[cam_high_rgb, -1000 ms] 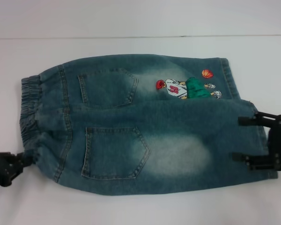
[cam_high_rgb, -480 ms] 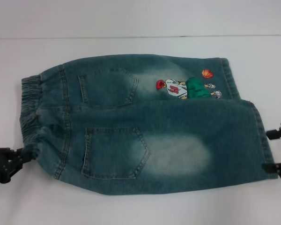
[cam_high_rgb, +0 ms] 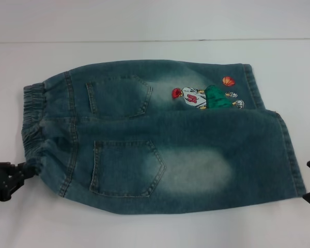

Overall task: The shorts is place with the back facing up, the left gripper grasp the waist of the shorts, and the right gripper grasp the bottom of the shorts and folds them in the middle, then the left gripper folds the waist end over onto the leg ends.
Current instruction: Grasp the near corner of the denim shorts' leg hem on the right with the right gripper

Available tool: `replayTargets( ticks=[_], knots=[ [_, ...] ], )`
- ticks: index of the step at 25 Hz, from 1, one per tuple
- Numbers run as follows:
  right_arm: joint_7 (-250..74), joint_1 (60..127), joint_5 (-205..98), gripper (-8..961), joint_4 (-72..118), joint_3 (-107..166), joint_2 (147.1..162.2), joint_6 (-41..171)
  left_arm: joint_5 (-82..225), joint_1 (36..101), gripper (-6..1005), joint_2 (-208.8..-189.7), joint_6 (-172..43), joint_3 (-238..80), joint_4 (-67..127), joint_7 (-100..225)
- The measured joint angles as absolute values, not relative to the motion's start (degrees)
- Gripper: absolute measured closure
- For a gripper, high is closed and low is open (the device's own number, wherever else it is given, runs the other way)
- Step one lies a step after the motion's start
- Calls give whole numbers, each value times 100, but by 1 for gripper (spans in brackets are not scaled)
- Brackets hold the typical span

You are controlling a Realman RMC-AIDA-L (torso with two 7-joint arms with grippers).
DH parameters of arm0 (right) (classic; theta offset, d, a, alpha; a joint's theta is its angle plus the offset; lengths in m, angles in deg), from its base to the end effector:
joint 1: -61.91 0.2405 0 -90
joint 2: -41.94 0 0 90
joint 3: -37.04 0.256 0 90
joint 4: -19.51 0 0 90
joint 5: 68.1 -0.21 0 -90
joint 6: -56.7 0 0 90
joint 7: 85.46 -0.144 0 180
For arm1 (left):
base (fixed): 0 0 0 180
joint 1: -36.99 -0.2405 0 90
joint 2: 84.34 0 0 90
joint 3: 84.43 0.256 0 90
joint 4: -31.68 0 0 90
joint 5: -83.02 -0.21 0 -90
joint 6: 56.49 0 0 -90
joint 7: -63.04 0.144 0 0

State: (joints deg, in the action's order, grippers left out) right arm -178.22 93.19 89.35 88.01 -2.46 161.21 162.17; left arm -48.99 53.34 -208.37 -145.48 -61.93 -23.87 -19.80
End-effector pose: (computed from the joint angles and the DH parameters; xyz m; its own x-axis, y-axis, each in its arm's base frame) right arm 0.2903 0.3083 0.0726 0.8642 -0.4456 0.2334 -0.4018 -0.8907 -0.2128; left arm -0.3595 0.2566 0.0440 0.7267 0.5527 0.4079 0.6857 -0.6188 -0.3833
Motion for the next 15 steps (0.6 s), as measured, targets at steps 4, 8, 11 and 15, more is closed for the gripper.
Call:
replayTargets(
  ticks=[4, 8, 11, 15],
  knots=[
    [-18067, 9395, 9182, 37, 8800, -504, 16129, 16228, -4898, 5341, 910, -20836, -14538, -6193, -2387, -1982],
    [-18372, 9404, 9372, 37, 8798, -802, 16138, 16220, -4883, 5349, 909, -20835, -14528, -6193, -2386, -1983],
    [-18569, 9430, 9541, 37, 8800, -973, 16142, 16231, -4873, 5350, 909, -20828, -14524, -6194, -2387, -1984],
    [-18759, 9446, 9637, 37, 8761, -1253, 16149, 16241, -4870, 5352, 909, -20827, -14507, -6197, -2386, -1984]
  ],
)
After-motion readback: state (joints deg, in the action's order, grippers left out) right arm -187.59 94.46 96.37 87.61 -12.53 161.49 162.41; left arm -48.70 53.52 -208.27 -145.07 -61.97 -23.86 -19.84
